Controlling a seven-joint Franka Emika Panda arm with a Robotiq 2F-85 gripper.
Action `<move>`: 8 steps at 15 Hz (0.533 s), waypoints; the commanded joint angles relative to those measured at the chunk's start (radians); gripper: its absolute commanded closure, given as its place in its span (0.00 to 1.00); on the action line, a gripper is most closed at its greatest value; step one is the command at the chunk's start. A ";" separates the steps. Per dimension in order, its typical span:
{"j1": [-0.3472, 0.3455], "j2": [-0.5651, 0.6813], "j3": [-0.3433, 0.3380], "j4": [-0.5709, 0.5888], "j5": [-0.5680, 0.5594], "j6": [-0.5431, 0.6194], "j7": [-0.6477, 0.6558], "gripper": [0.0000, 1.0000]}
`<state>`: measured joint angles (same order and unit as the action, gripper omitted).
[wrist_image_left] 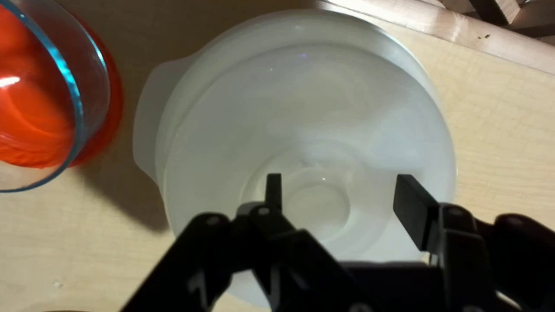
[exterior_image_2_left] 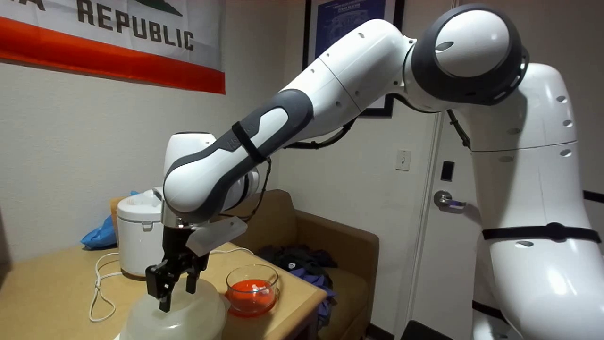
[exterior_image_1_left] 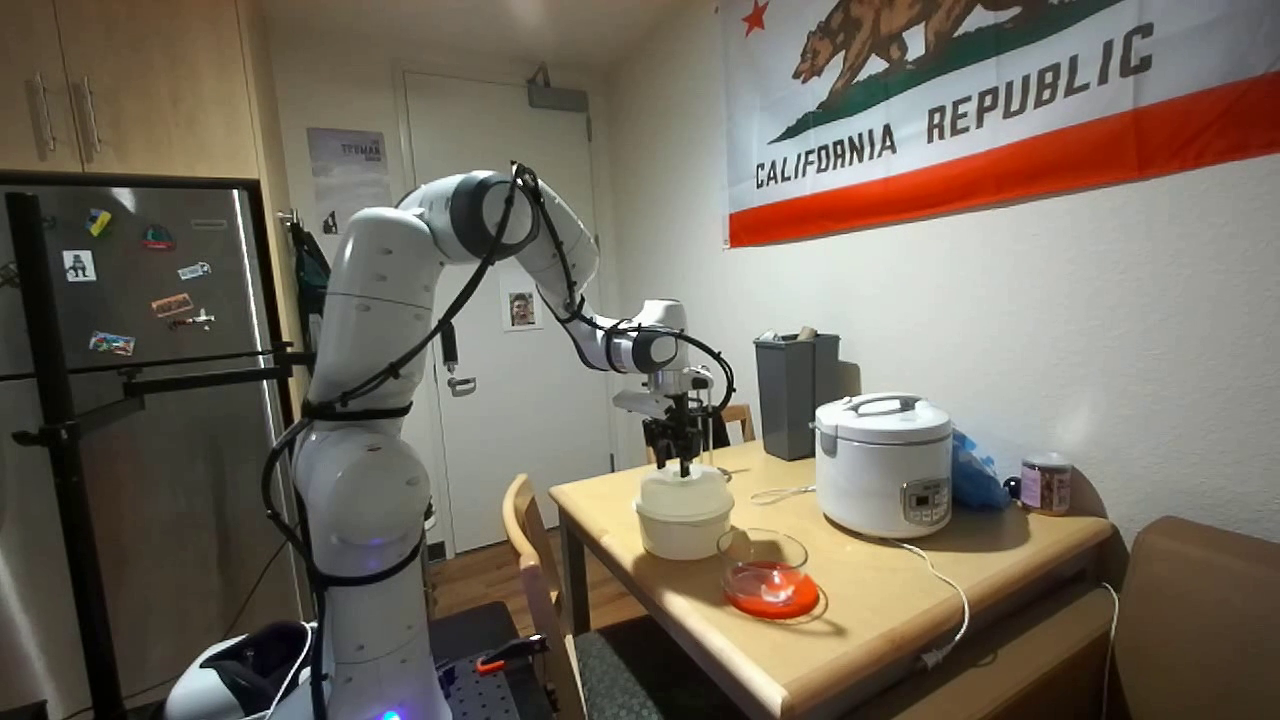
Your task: Pick the lid on the white basin and put it on the table
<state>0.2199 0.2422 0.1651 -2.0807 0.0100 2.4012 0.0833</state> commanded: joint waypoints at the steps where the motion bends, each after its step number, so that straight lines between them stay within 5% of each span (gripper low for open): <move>1: -0.003 -0.004 0.009 0.021 0.005 -0.038 -0.007 0.38; 8: -0.006 0.012 0.008 0.025 0.005 -0.043 -0.010 0.33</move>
<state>0.2201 0.2477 0.1680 -2.0746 0.0099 2.3935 0.0826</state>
